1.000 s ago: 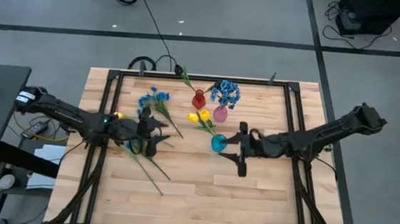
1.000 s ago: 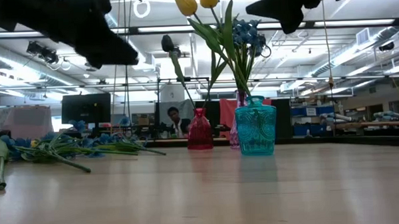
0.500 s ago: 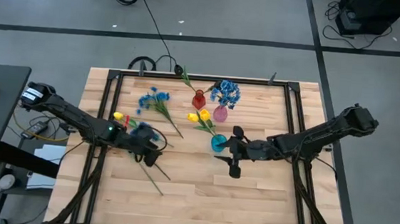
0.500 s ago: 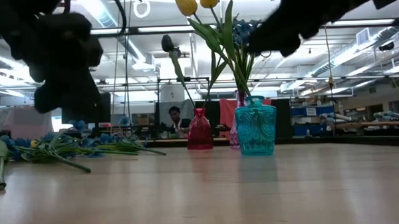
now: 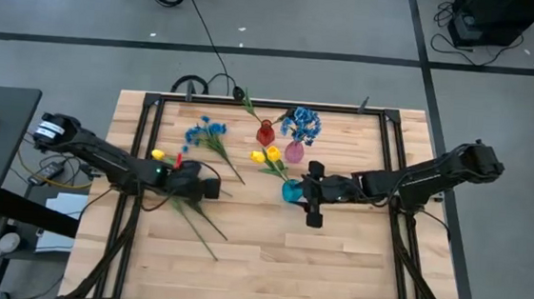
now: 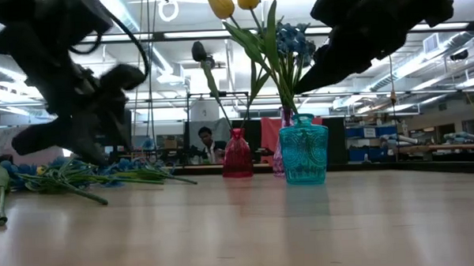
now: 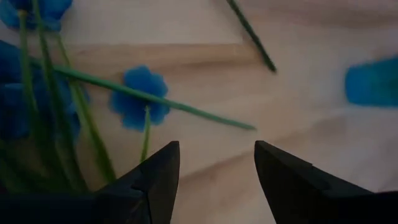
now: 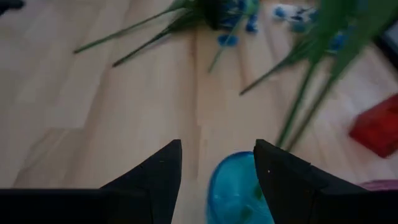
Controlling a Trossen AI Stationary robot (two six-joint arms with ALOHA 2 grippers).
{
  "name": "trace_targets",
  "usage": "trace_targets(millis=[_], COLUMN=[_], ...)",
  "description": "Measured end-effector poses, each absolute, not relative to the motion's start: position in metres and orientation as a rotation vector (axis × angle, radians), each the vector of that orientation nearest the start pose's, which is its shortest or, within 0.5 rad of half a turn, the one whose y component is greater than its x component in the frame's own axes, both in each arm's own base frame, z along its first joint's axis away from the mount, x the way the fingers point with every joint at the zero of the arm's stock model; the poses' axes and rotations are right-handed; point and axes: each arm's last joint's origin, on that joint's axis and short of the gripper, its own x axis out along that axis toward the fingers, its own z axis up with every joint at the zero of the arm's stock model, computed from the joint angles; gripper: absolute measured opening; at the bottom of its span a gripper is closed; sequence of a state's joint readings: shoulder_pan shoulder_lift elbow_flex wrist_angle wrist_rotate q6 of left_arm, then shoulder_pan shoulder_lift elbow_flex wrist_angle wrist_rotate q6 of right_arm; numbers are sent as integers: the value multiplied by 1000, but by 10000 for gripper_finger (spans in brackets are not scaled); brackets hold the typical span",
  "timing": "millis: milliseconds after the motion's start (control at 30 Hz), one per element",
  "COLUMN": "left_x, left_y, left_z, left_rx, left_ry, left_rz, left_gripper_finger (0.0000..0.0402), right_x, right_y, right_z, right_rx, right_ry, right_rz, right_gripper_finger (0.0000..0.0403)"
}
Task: Sort flowers into vase by color
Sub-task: Put the blue flowers into the pink vase
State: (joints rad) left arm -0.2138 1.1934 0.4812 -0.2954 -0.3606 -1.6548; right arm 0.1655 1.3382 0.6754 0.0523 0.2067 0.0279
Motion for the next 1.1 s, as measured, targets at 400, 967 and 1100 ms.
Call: trace_targets(millis=[400, 967, 1100], left_x=[210, 207, 210], left_y=[-10, 6, 7], left_z=[129, 124, 124], left_rx=[-1355, -1421, -1424], left_ry=[628, 657, 633], left_rz=[1017, 1108, 1083], left_gripper_finger=[213, 62, 32], right_x=[249, 251, 249], right_y=[55, 99, 101], right_z=[188, 203, 200], right_rx=[-125, -128, -133], right_ry=[789, 565, 572], right_rz=[28, 189, 198], right_gripper_finger=[210, 210, 210])
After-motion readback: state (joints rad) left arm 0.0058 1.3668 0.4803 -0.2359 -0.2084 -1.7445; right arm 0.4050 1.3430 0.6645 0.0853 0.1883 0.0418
